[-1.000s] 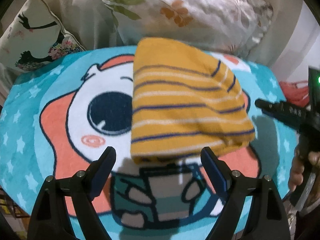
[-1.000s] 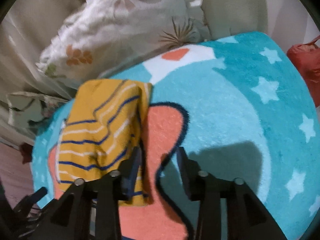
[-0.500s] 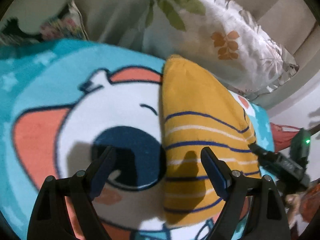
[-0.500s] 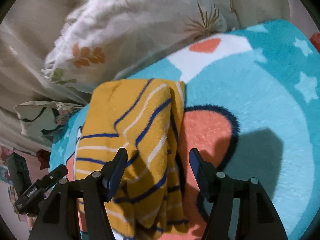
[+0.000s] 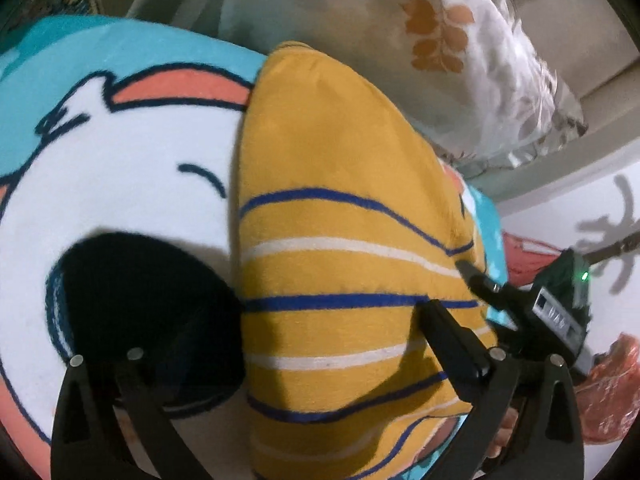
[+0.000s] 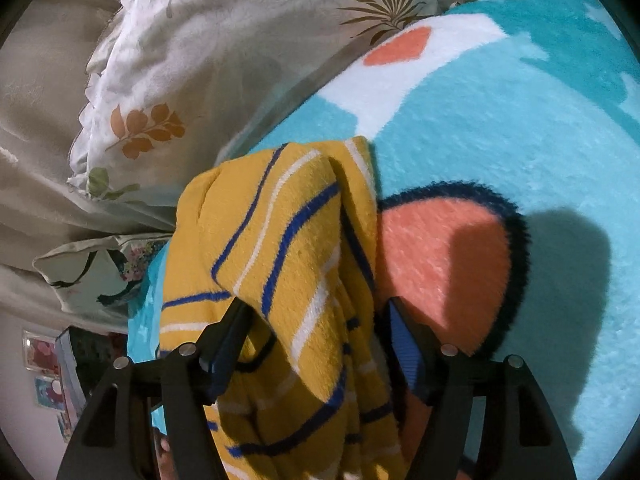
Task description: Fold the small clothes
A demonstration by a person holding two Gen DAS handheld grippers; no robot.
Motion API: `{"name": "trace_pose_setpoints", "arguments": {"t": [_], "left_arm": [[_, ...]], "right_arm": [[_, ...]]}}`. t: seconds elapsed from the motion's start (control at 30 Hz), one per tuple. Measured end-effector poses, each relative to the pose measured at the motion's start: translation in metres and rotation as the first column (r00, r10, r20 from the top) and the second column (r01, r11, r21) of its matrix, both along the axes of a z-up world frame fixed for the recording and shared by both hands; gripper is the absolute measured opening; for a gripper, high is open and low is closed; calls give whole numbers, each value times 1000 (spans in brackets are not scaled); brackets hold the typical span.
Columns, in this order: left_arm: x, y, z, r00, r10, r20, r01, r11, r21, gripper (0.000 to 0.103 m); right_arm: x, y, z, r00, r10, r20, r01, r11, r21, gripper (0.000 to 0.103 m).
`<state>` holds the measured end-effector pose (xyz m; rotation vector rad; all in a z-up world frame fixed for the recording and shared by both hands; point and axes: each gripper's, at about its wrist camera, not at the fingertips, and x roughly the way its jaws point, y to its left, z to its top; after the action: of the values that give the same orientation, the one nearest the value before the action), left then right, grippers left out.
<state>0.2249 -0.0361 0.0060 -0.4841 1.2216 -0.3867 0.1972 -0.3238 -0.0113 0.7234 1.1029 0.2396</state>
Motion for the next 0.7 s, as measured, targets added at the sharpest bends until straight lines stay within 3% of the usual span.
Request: {"name": "trace_pose_setpoints", "arguments": {"t": [0.03, 0.13, 0.2, 0.37, 0.43, 0.5, 0.53, 0.63, 0.7], "left_arm": [[2, -8, 1, 999, -43, -14, 44, 999, 20, 97], [3, -12, 7, 998, -53, -29, 53, 998, 16, 52], [0, -7, 20, 998, -61, -3, 61, 998, 3, 43], [-20, 11, 51, 998, -60, 36, 57, 994, 91, 44], [-20, 15, 41, 998, -58, -1, 58, 988, 146, 54], [-18, 20, 25, 997, -69, -31, 73, 976, 207, 62], [-20, 25, 24, 997, -73, -29, 77, 980, 182, 62], [-31, 39, 42, 996, -84, 32, 76, 977, 200, 63], [-40, 48, 63, 991, -81, 110, 51, 966, 252, 70]], "right_arm": [[2, 2, 0, 1000, -6, -2, 6, 1000, 2, 68], [8, 12, -6, 999, 3, -48, 2, 996, 89, 45], [8, 19, 0, 999, 7, -43, -3, 995, 97, 39], [-6, 44, 29, 995, 85, 48, -91, 986, 142, 35], [-11, 57, 27, 992, 118, 51, -123, 988, 93, 36], [-11, 69, 14, 992, 127, 0, -127, 992, -19, 42], [-12, 71, 10, 993, 115, -16, -115, 992, -44, 48], [-17, 75, 24, 998, 68, -16, -70, 990, -126, 51], [-25, 95, 55, 996, 84, 17, -73, 937, -341, 51]]}}
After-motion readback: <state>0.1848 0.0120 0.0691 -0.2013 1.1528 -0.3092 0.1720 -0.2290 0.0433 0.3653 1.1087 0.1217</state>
